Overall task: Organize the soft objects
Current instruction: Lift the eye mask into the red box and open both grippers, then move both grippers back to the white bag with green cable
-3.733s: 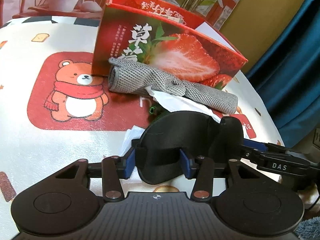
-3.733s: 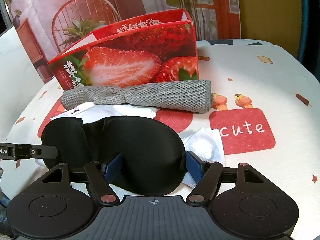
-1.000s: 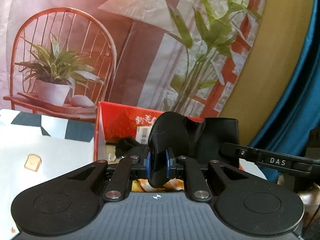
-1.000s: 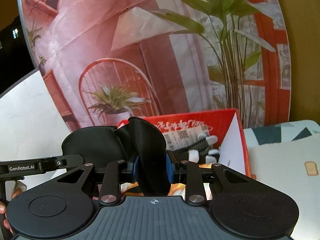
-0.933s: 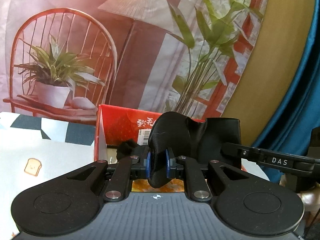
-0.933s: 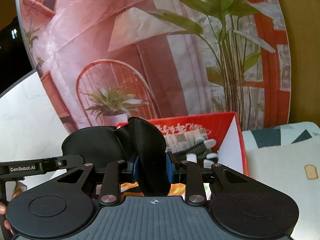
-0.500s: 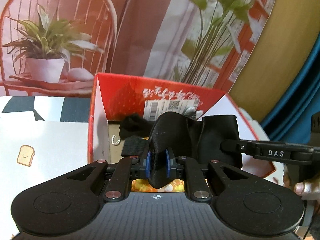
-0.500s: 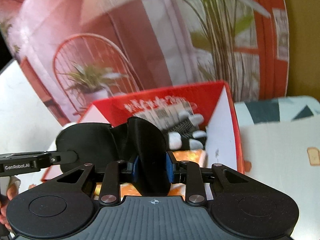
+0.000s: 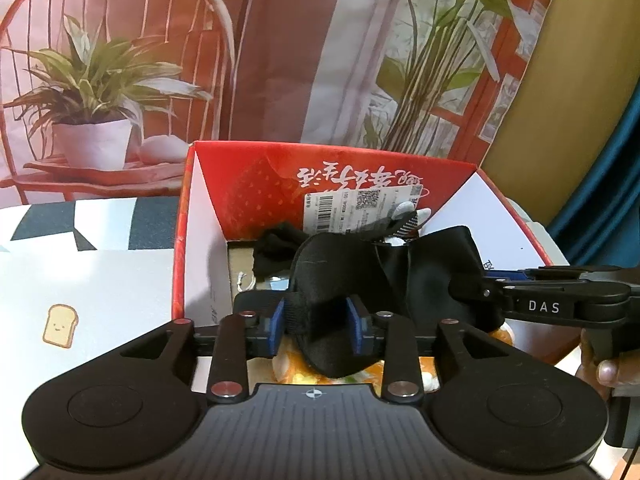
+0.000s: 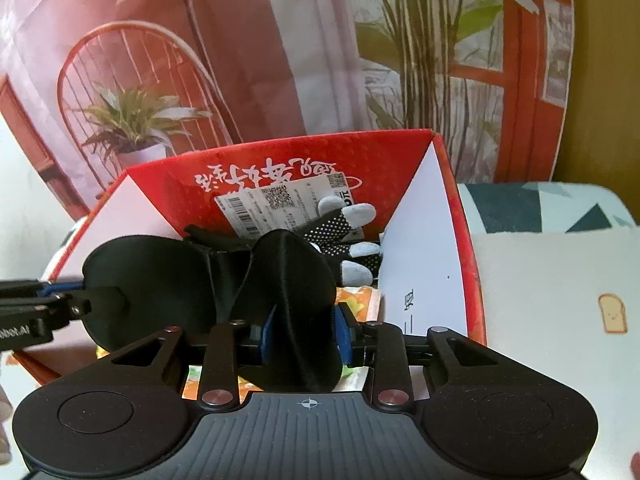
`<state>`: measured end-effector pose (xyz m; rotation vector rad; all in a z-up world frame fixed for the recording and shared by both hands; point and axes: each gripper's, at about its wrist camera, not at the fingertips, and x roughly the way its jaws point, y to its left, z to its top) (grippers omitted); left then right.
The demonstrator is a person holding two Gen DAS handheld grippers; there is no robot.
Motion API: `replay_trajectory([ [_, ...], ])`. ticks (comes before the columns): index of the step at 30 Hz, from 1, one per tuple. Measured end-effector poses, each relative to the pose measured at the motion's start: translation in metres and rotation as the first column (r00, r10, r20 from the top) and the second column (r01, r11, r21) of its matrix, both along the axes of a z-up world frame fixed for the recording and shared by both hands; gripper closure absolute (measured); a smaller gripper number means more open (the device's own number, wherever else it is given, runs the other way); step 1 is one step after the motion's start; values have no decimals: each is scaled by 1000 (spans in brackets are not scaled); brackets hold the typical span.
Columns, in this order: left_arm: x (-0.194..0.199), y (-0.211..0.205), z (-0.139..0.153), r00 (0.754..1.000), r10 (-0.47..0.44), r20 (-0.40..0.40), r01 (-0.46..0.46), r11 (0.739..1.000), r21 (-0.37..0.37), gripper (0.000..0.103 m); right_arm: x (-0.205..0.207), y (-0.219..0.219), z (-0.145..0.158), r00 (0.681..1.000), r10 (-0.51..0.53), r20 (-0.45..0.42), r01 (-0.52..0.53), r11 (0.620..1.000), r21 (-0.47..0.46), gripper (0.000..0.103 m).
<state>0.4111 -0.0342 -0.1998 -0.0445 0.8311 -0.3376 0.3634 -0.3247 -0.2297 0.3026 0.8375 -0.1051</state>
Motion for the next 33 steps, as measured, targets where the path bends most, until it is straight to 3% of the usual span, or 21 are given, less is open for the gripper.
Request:
replay_trajectory([
  [5, -6, -2, 6, 999, 4, 33, -5, 1000, 30, 49, 2, 7, 0, 1000, -1, -18, 0, 998, -67, 71],
  [11, -17, -4, 16, 997, -17, 71, 14, 999, 43, 47, -8, 18, 12, 999, -8, 34, 12, 991, -130, 52],
  [16, -30, -6, 25, 994, -31, 103, 26, 998, 54, 40, -21, 21, 26, 996, -8, 87, 25, 981, -192, 45],
  [33, -87, 2, 42, 990, -29, 140, 25, 999, 31, 38, -93, 47, 58, 965, 32, 262, 8, 989, -149, 45],
])
